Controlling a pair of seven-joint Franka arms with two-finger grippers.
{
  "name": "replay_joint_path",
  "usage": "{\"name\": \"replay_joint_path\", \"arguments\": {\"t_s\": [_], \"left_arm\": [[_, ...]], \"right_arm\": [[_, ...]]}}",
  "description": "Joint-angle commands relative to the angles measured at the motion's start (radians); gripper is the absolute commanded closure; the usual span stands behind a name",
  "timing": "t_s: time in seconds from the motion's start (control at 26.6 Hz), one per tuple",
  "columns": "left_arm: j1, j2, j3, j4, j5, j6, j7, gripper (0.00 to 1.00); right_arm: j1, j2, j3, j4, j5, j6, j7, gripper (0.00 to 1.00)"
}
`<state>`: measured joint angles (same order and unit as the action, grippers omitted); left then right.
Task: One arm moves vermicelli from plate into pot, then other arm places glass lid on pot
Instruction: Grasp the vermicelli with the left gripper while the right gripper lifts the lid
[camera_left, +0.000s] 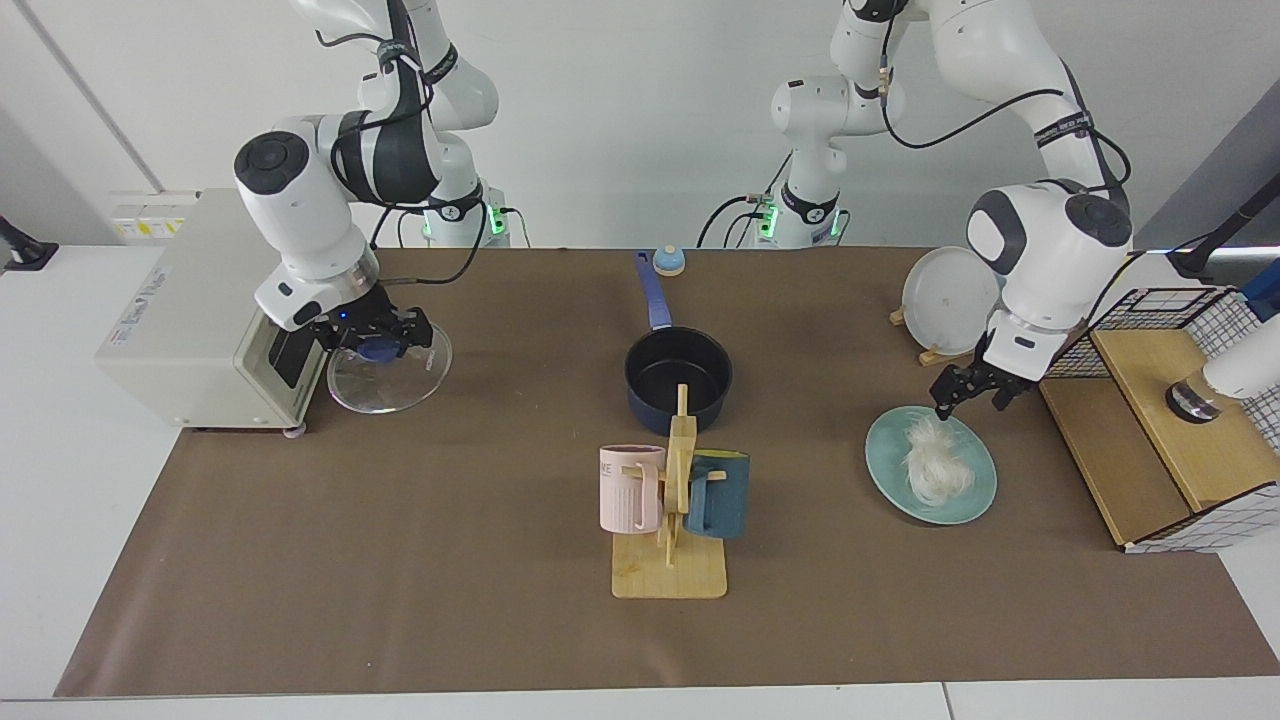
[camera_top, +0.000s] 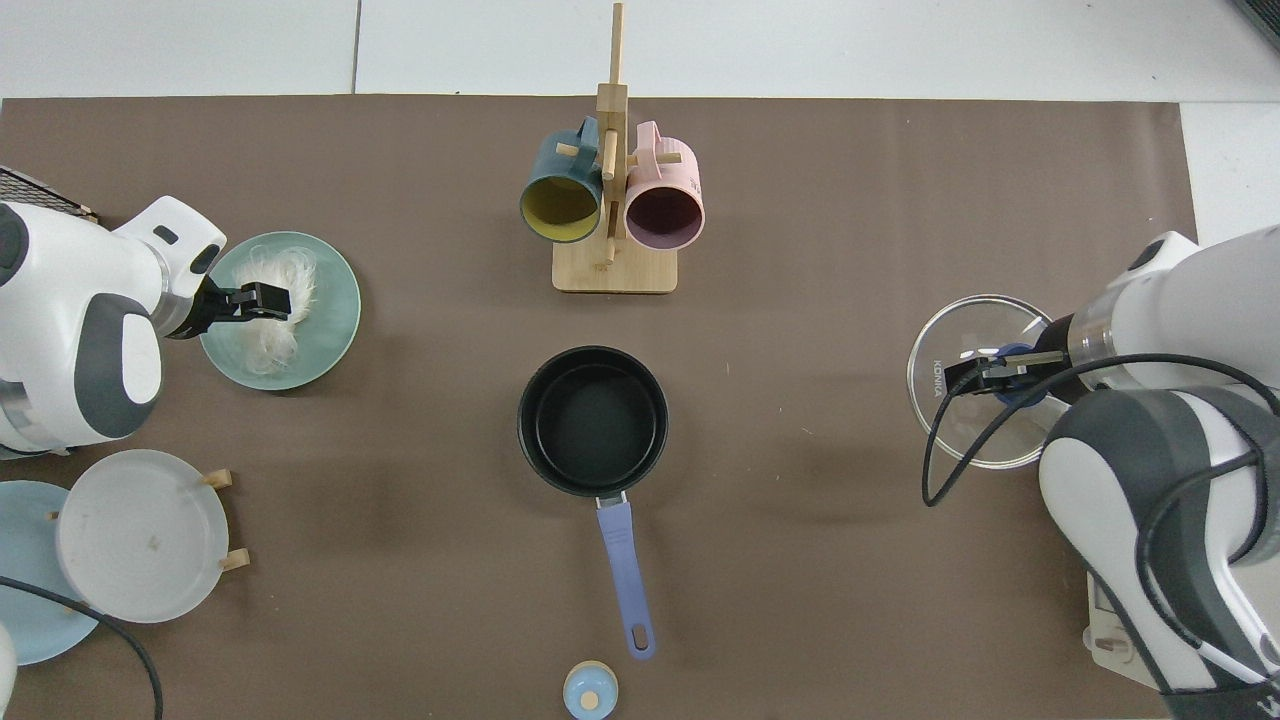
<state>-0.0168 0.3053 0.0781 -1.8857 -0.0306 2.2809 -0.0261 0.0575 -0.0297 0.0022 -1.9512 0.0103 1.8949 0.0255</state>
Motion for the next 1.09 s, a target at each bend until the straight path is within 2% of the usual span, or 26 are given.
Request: {"name": "replay_joint_path", "arguments": {"t_s": [0.0, 0.3, 0.49, 1.05], "left_arm": [[-0.003, 0.049, -0.008, 0.036, 0.001, 0.023, -0.018, 0.00], [-0.011, 0.080, -0.038, 0.094, 0.003, 0.000, -0.064, 0.00], [0.008, 0.097, -0.037, 0.141, 0.009, -0.047, -0.040, 0.01], [0.009, 0.161, -0.035, 0.146, 0.012, 0.026, -0.020, 0.00]], "right_arm": [[0.004, 0.005, 0.001, -0.006, 0.008, 0.027, 0.024, 0.94], [0.028, 0.007, 0.001, -0.006, 0.011, 0.035, 0.028, 0.94], [0.048, 0.008, 0.001, -0.005, 0.011, 0.049, 0.068, 0.94], [0.122, 0.013, 0.001, 0.005, 0.013, 0.062, 0.183, 0.94]]}}
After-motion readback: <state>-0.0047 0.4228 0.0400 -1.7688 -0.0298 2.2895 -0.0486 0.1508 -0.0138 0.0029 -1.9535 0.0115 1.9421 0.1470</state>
